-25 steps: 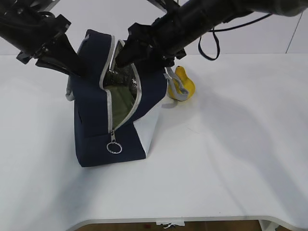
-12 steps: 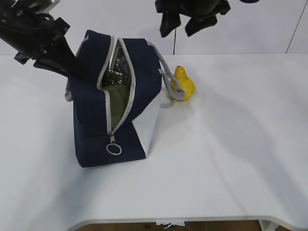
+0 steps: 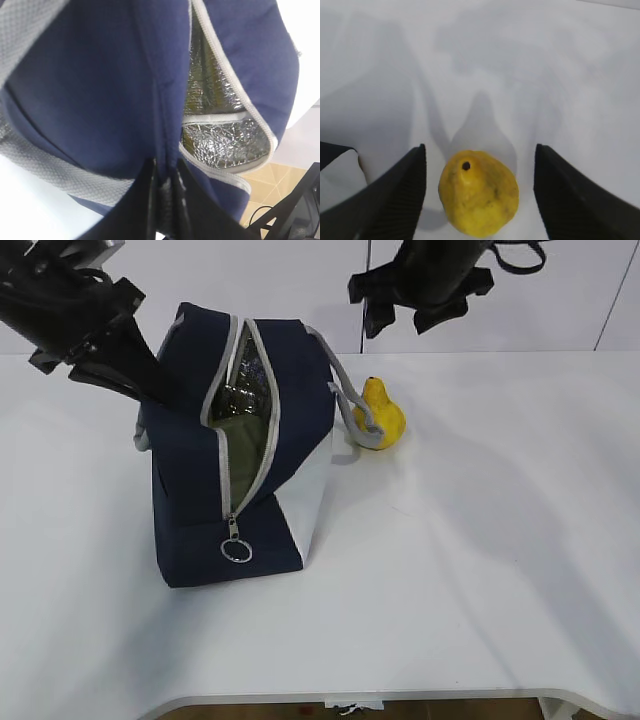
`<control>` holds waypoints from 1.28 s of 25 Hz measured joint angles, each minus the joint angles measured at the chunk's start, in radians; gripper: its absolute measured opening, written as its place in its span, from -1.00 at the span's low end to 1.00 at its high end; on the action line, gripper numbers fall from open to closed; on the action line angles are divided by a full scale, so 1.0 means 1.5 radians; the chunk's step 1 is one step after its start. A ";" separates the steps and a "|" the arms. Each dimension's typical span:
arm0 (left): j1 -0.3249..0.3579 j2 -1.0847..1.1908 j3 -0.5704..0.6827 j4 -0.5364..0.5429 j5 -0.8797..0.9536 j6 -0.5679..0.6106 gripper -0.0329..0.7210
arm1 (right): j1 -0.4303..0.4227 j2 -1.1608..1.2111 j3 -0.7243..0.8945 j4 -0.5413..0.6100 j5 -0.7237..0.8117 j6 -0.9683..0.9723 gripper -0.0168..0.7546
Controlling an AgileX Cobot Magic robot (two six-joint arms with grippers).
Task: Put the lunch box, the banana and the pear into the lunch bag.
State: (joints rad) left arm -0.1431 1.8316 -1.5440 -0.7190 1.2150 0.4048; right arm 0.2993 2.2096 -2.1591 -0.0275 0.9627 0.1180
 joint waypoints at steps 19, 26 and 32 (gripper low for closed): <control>0.000 0.000 0.000 0.002 0.000 0.000 -0.88 | -0.003 0.104 -0.002 0.018 -0.089 0.008 0.36; 0.000 0.000 0.000 0.002 0.000 0.000 -0.87 | -0.003 0.119 -0.002 0.018 -0.089 0.008 0.36; 0.000 0.000 0.000 0.002 0.000 0.000 -0.88 | -0.003 0.121 -0.002 0.018 -0.089 0.008 0.36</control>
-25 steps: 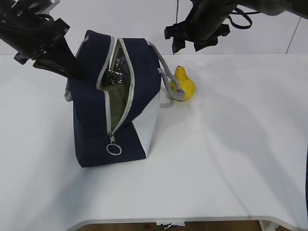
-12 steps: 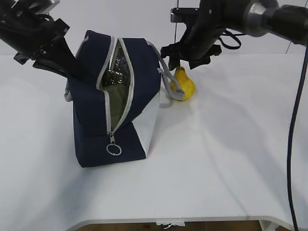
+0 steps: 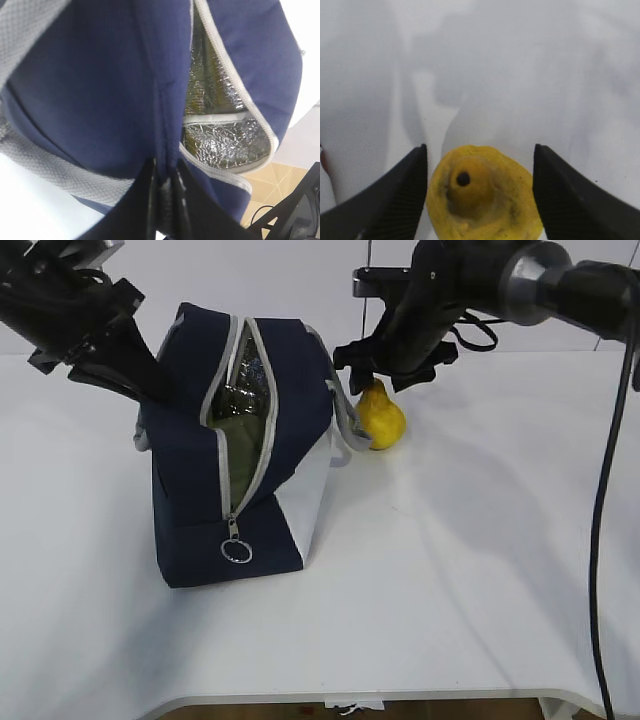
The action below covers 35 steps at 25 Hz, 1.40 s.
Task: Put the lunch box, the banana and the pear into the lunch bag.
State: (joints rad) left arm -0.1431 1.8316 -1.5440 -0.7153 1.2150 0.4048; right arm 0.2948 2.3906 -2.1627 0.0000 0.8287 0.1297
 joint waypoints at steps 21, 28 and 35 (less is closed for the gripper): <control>0.000 0.000 0.000 0.001 0.000 0.000 -0.88 | 0.000 0.000 -0.056 -0.030 0.081 0.000 -0.32; 0.000 0.000 0.000 0.001 0.000 0.000 -0.88 | 0.000 -0.047 -0.108 -0.050 0.162 0.000 -0.32; 0.000 0.000 0.000 0.002 0.000 0.000 -0.88 | -0.001 -0.120 -0.125 0.000 0.225 0.000 -0.33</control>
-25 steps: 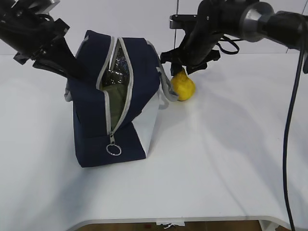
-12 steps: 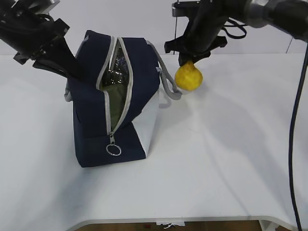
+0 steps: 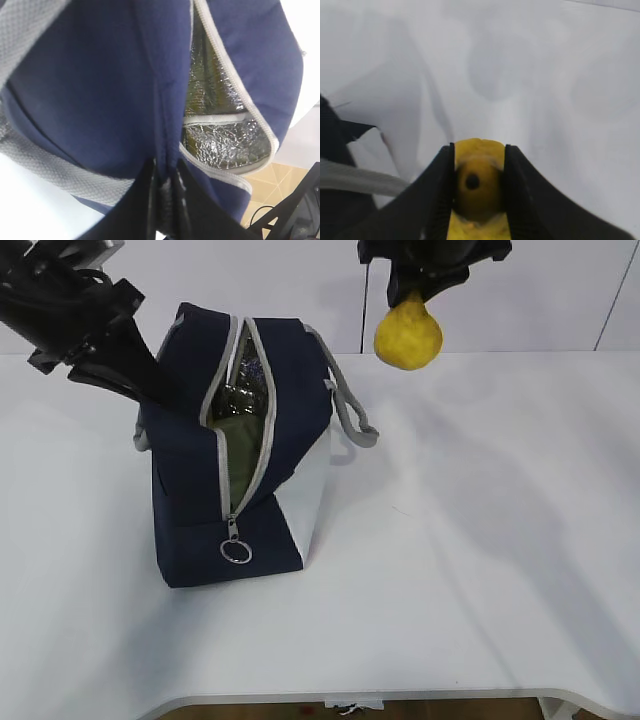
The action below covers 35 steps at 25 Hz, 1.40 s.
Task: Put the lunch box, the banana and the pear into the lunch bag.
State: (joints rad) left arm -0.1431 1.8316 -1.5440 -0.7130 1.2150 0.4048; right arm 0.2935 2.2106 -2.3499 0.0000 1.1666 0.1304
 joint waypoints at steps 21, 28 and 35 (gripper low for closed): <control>0.000 0.000 0.000 0.000 0.000 0.000 -0.88 | 0.018 -0.024 0.033 0.486 -0.008 -0.214 -0.33; 0.000 0.000 0.000 0.000 0.000 0.000 -0.88 | 0.038 0.049 0.034 0.527 -0.048 -0.255 -0.33; 0.000 0.000 0.000 0.000 0.000 0.000 -0.88 | 0.038 0.074 0.034 0.481 -0.056 -0.265 -0.33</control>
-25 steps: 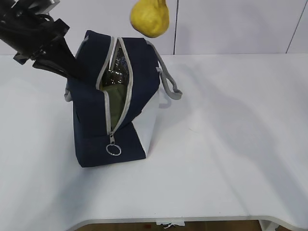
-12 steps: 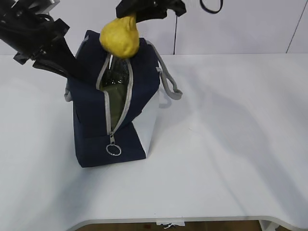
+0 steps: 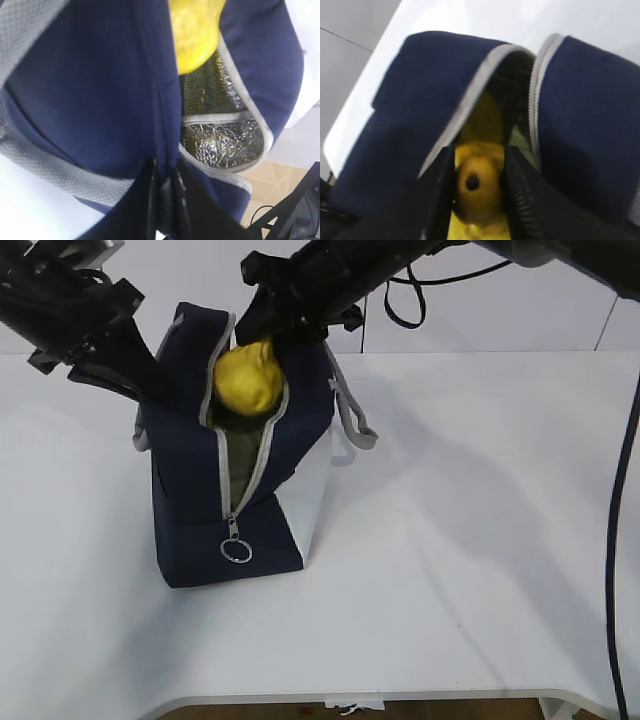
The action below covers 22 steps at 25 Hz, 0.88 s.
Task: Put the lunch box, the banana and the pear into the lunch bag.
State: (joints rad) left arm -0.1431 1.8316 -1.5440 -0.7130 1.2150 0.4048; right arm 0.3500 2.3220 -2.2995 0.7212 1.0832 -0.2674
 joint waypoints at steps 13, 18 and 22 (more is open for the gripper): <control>0.000 0.000 0.000 0.000 0.000 0.000 -0.88 | 0.000 -0.018 0.000 -0.014 0.031 -0.001 0.38; 0.000 0.000 0.000 0.000 0.000 0.000 -0.88 | -0.001 -0.061 0.000 -0.091 0.097 0.007 0.39; 0.000 0.000 0.000 0.000 0.000 0.000 -0.88 | -0.003 -0.084 0.000 -0.180 0.106 0.050 0.39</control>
State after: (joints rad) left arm -0.1431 1.8316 -1.5440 -0.7130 1.2150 0.4048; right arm 0.3462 2.1960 -2.2995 0.4519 1.2417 -0.1930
